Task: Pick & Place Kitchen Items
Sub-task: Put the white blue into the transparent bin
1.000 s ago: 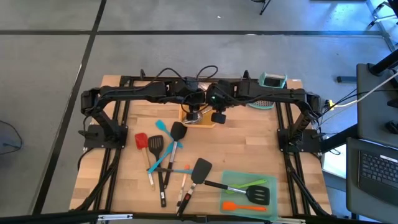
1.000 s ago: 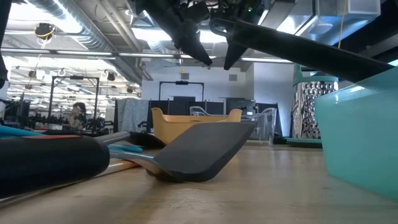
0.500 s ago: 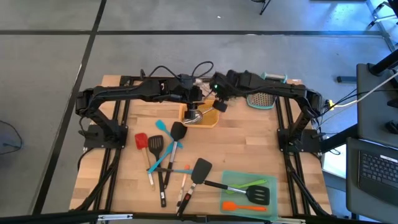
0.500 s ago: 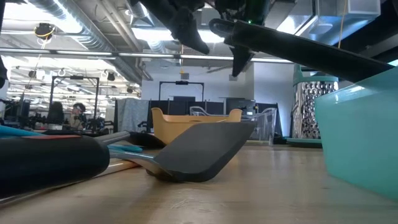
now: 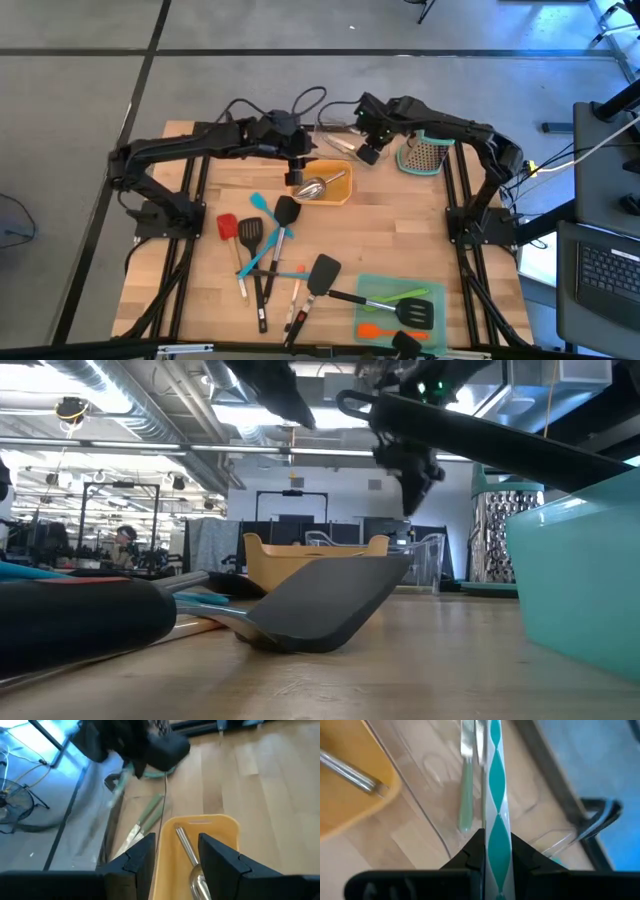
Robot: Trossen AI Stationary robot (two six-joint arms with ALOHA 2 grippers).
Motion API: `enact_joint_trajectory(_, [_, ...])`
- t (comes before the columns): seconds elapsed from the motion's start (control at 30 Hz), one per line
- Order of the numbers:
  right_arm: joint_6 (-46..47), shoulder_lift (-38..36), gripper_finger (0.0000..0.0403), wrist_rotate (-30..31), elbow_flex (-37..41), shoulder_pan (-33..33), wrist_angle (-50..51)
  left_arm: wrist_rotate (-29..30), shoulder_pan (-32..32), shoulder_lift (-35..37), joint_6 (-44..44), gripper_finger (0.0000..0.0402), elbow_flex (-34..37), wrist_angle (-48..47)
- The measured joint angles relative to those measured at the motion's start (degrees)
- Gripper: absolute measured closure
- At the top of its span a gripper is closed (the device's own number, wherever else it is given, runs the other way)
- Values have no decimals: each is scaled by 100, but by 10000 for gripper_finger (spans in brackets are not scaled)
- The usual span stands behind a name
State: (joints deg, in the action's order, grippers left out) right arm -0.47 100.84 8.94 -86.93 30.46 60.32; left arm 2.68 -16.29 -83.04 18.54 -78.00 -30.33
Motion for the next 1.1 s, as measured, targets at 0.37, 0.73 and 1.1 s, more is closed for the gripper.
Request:
enact_joint_trajectory(0.37, [-176,2,361,-301,1185,228,-1120,-87,-2,706,-247,258,0,-141])
enact_joint_trajectory(0.73, [-185,273,361,-661,1182,457,-1584,-659,244,1046,-584,258,-2,-114])
enact_joint_trajectory(1.1, [-598,1065,361,-251,1147,473,-1574,-806,1025,1060,-686,258,-2,-125])
